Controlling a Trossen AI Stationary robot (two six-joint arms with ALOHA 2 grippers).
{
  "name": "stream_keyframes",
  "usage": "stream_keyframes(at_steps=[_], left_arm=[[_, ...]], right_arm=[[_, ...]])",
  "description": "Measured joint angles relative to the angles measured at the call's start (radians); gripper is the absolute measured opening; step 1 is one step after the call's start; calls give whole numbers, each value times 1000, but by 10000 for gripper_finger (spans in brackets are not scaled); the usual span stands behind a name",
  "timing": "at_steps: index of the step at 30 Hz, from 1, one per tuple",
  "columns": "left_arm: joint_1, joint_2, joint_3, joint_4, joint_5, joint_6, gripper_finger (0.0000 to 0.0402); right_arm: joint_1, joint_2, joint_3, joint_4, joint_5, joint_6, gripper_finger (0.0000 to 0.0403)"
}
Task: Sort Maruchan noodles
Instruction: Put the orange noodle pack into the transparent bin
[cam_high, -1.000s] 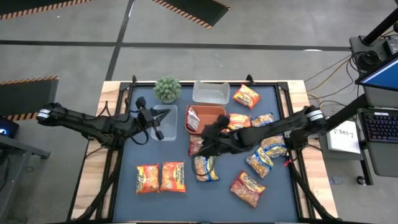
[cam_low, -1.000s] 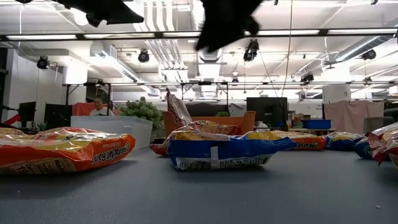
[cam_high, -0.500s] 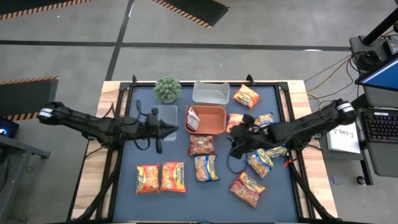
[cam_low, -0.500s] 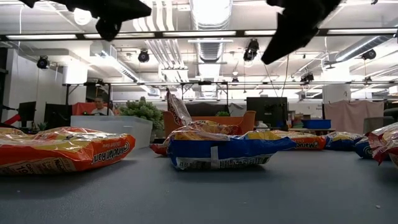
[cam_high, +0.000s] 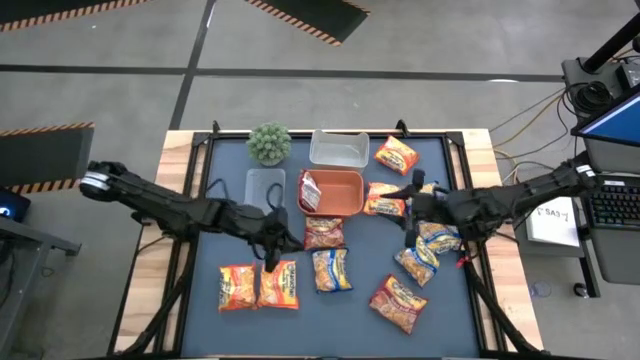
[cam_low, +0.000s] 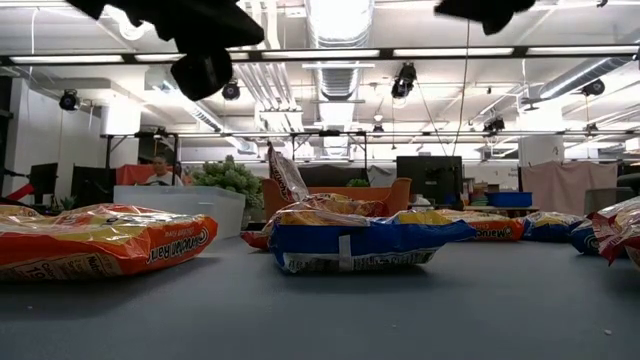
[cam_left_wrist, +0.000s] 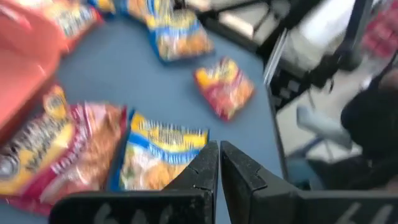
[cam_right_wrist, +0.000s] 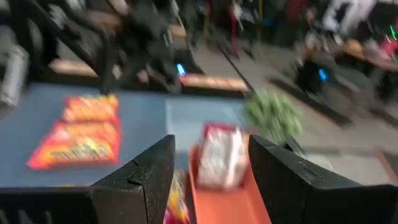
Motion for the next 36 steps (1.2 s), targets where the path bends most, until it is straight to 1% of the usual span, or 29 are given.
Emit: stream_keyframes(at_steps=[2, 4, 6, 9, 13, 16, 19, 23, 28, 31, 33, 36], left_arm=[[-2, 52, 69, -117, 33, 1, 0], [-10, 102, 138, -261, 50, 15, 0], [-25, 152, 207, -423, 58, 35, 0], [-54, 216, 284, -622, 60, 64, 0], [-86, 278, 328, -766, 60, 73, 1], [-99, 308, 332, -791, 79, 45, 15], [-101, 326, 323, -801, 111, 24, 46], [-101, 347, 315, -801, 104, 22, 113], [-102, 354, 308, -793, 34, 63, 206], [-102, 354, 294, -777, 5, 110, 248], [-102, 354, 280, -732, 4, 133, 265], [-102, 354, 245, -640, 4, 151, 275]], right_arm=[[0, -37, -16, 38, -50, -18, 194], [0, -62, -28, 38, -80, -26, 194], [0, -78, -43, 40, -81, -27, 194], [0, -87, -65, 43, -80, -41, 194], [0, -94, -77, 46, -80, -54, 194], [0, -96, -77, 48, -80, -48, 194], [0, -96, -77, 47, -80, -40, 194], [0, -95, -78, 47, -80, -30, 194], [0, -95, -81, 47, -80, -24, 194], [0, -95, -84, 47, -80, -24, 194], [0, -95, -85, 46, -80, -24, 194], [0, -95, -86, 46, -80, -24, 194]])
